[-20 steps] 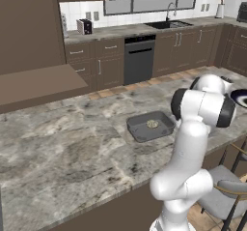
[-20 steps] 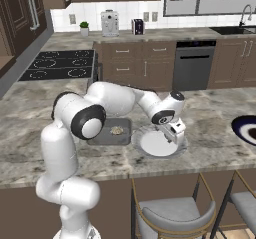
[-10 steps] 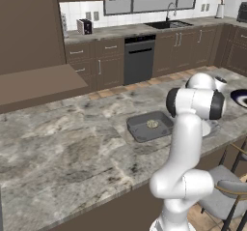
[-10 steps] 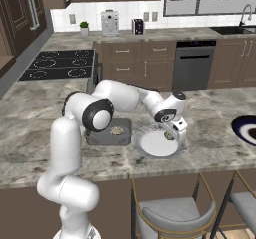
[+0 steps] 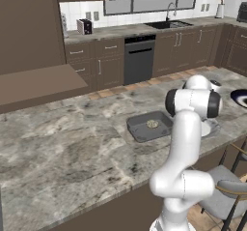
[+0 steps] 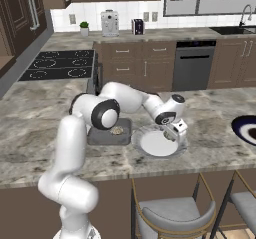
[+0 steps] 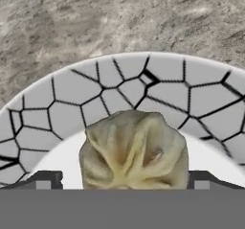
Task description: Place two dumplings into each of the tupperware containers and then place the containers in the fridge.
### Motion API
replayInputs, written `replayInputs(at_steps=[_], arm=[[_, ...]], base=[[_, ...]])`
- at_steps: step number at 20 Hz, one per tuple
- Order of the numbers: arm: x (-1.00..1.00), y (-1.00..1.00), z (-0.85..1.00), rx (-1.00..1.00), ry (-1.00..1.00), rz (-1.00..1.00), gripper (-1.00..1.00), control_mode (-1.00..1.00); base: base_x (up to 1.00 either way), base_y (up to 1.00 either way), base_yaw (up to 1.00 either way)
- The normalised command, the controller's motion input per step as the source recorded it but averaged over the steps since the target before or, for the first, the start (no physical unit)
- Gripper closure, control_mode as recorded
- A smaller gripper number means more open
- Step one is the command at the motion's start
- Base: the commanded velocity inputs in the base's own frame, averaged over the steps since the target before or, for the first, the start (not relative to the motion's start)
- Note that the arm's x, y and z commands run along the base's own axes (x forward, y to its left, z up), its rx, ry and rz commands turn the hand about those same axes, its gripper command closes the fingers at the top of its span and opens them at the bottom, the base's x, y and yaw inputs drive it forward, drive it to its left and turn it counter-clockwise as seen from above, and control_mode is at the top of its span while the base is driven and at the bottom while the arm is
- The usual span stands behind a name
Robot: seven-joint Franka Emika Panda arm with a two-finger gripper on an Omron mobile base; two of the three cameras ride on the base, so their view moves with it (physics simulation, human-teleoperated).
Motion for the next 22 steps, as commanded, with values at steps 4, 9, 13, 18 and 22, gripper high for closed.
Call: replayInputs(at_steps=[4, 9, 13, 18, 22], arm=[[0.28, -0.23, -0.19, 0.00, 0.00, 0.00, -1.00, -1.00], [0.07, -0.04, -0.10, -0.02, -0.01, 0.00, 1.00, -1.00], [-0.36, 0.06, 0.20, 0.00, -0.11, 0.01, 1.00, -1.00], [-0.82, 0.42, 0.69, -0.05, -0.11, 0.15, 1.00, -1.00], [-0.92, 0.69, 0.69, -0.11, -0.11, 0.20, 1.00, -1.00]], base=[[0.00, 0.00, 0.00], [0.00, 0.00, 0.00], [0.00, 0.00, 0.00], [0.00, 0.00, 0.00], [0.00, 0.00, 0.00]])
